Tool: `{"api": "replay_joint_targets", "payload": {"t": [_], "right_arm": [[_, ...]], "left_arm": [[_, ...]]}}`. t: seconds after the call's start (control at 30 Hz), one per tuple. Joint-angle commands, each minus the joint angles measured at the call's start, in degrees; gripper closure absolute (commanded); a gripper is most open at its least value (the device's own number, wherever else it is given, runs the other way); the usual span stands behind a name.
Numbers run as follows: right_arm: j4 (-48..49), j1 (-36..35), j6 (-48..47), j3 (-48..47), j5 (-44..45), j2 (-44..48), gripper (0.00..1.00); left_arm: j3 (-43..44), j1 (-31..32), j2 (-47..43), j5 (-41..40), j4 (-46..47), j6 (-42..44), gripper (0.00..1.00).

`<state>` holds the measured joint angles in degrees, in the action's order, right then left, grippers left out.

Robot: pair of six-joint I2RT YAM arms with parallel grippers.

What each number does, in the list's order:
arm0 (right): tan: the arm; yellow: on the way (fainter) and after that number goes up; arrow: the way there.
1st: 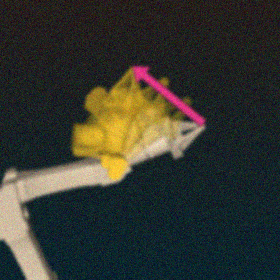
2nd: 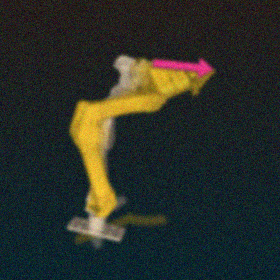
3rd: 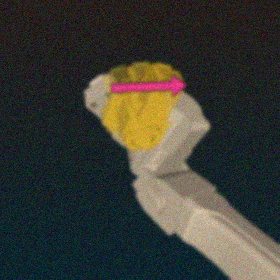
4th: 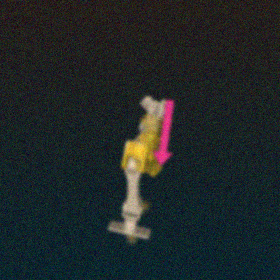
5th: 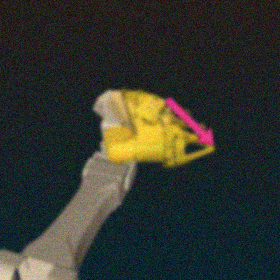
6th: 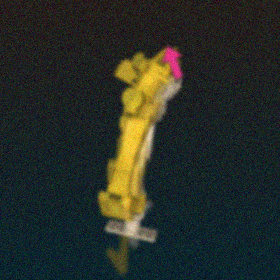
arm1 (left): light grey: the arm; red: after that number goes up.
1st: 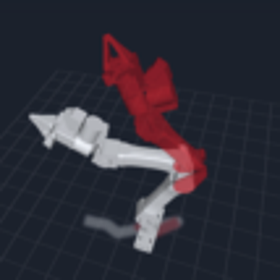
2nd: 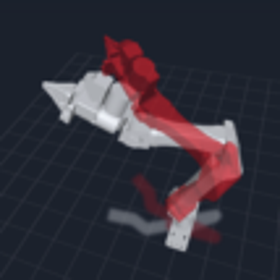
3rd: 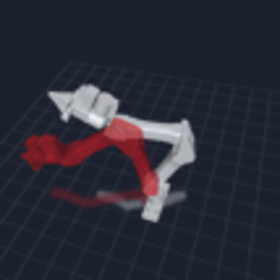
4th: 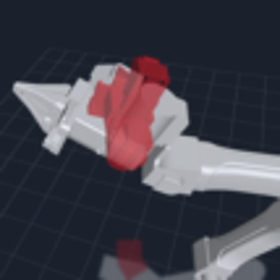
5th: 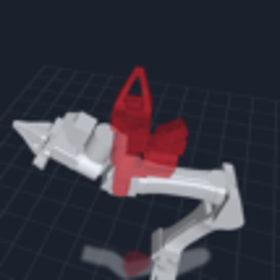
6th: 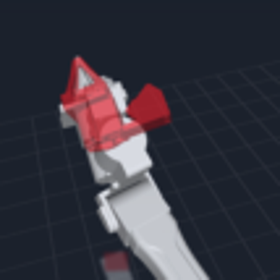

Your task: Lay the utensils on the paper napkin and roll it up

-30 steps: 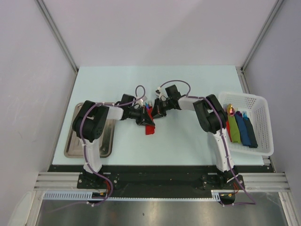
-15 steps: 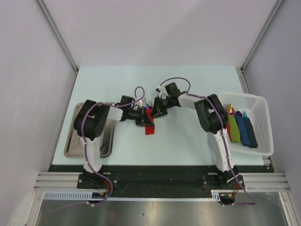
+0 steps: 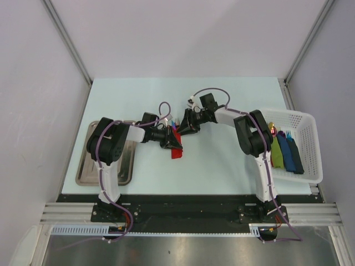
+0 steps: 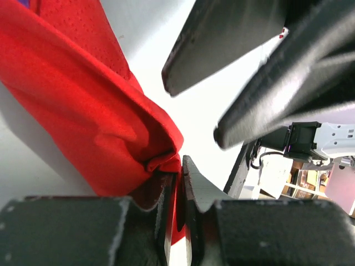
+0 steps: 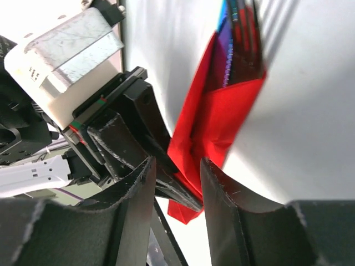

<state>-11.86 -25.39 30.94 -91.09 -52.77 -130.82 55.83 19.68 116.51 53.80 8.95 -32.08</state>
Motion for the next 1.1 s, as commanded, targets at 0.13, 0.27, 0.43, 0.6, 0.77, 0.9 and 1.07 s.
{"api": "replay_joint_targets", "payload": {"t": [0.13, 0.27, 0.43, 0.6, 0.77, 0.9, 1.07], "right_arm": [[1.8, -1.6, -0.4, -1.0, 0.3, -0.1, 0.57], [-3.4, -2.1, -4.5, -3.5, 3.0, -2.1, 0.59], [-7.1, -2.3, -9.7, -3.4, 5.7, -2.2, 0.72], [-7.7, -2.0, -12.8, -2.9, 7.7, -2.3, 1.00], [-7.9, -1.8, -14.2, -2.6, 8.6, -3.2, 1.00], [-7.8, -1.6, -14.6, -2.1, 8.9, -3.1, 1.00], [-7.5, -1.2, -14.3, -1.6, 8.7, -3.4, 1.00]], "left_arm": [[-0.8, 0.4, 1.3, -3.8, -5.2, 4.7, 0.82], [-0.6, 0.5, 1.4, -3.8, -5.6, 5.5, 0.78], [-0.4, 0.5, 0.9, -3.4, -6.0, 5.8, 0.73], [-1.2, 0.4, -4.3, -0.8, -1.5, 3.5, 0.58], [-1.0, -1.5, -10.4, 2.4, -1.1, 0.4, 0.50], [-2.5, -4.0, -13.6, 3.2, -1.4, -2.0, 0.51], [-4.4, -5.2, -13.1, 2.7, -1.8, -1.2, 0.65]]}}
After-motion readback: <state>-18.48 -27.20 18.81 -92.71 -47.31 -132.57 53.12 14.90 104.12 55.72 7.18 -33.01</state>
